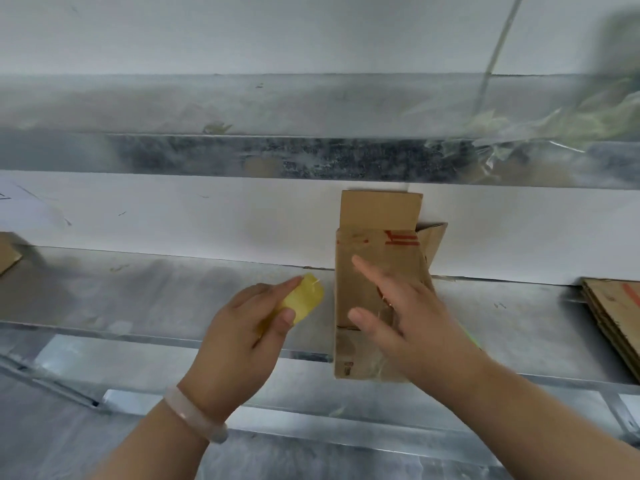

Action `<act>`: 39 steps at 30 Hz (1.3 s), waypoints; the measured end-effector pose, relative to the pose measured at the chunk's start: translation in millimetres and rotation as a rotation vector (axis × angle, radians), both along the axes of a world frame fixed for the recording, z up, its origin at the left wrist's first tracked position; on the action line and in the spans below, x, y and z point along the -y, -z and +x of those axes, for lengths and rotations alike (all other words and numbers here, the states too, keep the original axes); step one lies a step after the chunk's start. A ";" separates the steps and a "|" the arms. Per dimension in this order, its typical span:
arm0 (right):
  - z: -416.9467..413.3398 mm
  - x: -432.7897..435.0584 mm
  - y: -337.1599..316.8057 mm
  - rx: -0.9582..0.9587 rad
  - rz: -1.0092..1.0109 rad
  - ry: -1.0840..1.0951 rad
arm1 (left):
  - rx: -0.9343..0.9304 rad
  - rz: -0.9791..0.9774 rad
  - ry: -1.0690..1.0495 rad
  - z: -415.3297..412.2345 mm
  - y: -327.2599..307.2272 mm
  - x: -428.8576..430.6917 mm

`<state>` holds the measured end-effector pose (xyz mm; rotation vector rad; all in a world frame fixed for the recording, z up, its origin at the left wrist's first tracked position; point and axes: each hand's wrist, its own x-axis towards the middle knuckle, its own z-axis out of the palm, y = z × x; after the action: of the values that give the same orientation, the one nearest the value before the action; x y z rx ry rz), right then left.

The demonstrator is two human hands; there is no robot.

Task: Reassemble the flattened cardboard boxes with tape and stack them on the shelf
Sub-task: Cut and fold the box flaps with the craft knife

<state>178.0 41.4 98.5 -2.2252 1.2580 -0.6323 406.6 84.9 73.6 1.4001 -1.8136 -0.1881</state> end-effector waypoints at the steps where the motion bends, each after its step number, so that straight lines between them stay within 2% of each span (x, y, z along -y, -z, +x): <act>1: 8.1 0.2 -6.3 0.062 0.059 -0.009 | 0.030 -0.009 0.021 -5.8 -8.4 -1.4; 6: 23.3 -0.4 -20.2 0.277 0.042 0.091 | 0.168 0.040 0.059 -25.3 -31.2 -3.0; 11: 13.8 -4.2 -28.9 0.262 0.067 0.114 | 0.272 0.007 0.004 -35.1 -45.2 -7.2; 16: 1.8 -7.3 -44.7 0.389 0.174 0.090 | 0.337 0.032 -0.121 -39.7 -58.3 -8.0; 19: -3.8 -10.7 -49.6 0.478 0.229 0.054 | 0.272 0.081 -0.140 -39.6 -63.1 -7.6; 22: -9.4 -8.8 -47.9 0.607 0.334 0.105 | 0.232 0.100 -0.015 -37.7 -65.6 -5.6; 25: -17.7 -1.3 -48.3 0.763 0.539 0.127 | 0.052 0.102 0.128 -30.8 -64.8 -5.7; 27: -22.7 0.3 -51.3 0.831 0.627 0.117 | 0.009 0.095 0.161 -30.2 -66.1 -5.7; 29: -25.8 -1.5 -54.8 0.719 0.549 0.114 | 0.076 0.075 0.169 -34.1 -68.8 -4.5; 31: -26.9 -3.9 -58.8 0.509 0.419 0.107 | 0.186 0.039 0.160 -39.4 -71.8 -2.2; 34: -28.2 -4.0 -61.7 0.335 0.329 0.122 | 0.221 0.026 0.123 -41.9 -75.8 -0.6; 36: -30.4 -4.0 -64.3 0.363 0.342 0.135 | 0.257 -0.009 0.103 -39.7 -77.8 -0.4; 39: -35.5 -7.0 -71.7 0.468 0.378 0.128 | 0.425 -0.054 0.042 -35.0 -77.3 2.3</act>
<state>142.5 48.4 170.1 -1.5834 1.1627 -0.8277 371.6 82.6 150.9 1.4424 -2.1735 0.1489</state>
